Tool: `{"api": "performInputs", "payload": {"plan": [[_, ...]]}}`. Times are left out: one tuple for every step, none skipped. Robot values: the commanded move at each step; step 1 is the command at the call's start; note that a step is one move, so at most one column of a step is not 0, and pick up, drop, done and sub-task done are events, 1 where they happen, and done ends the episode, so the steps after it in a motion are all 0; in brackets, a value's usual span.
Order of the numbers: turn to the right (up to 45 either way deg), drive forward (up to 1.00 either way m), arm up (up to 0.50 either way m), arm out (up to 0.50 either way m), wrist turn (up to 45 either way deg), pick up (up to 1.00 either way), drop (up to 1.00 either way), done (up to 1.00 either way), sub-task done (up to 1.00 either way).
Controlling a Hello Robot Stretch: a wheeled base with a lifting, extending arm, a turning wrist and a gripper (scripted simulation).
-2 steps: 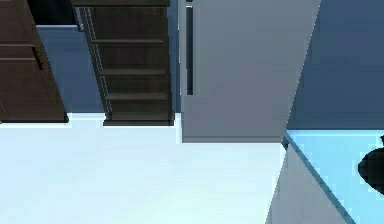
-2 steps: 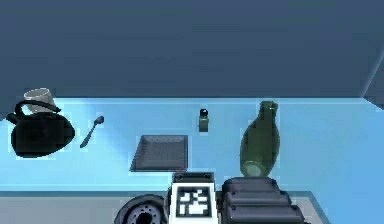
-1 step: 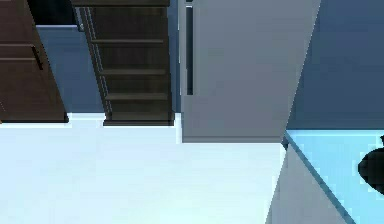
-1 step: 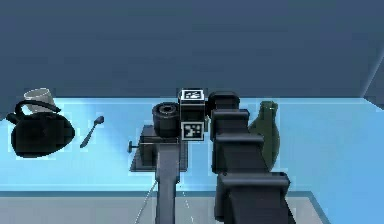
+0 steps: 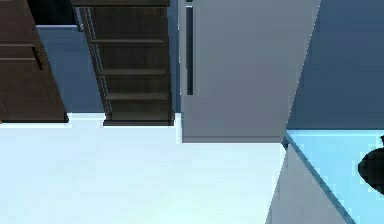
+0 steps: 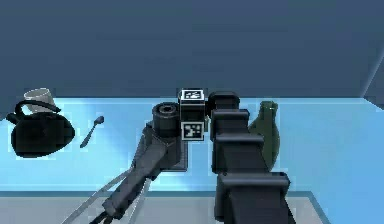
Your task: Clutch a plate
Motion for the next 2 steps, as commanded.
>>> {"api": "performInputs", "payload": {"plan": [[0.0,0.00,0.00,0.00,45.0,0.00,0.00,0.00,0.00],[0.0,0.00,0.00,0.00,45.0,0.00,0.00,0.00,0.00]]}}
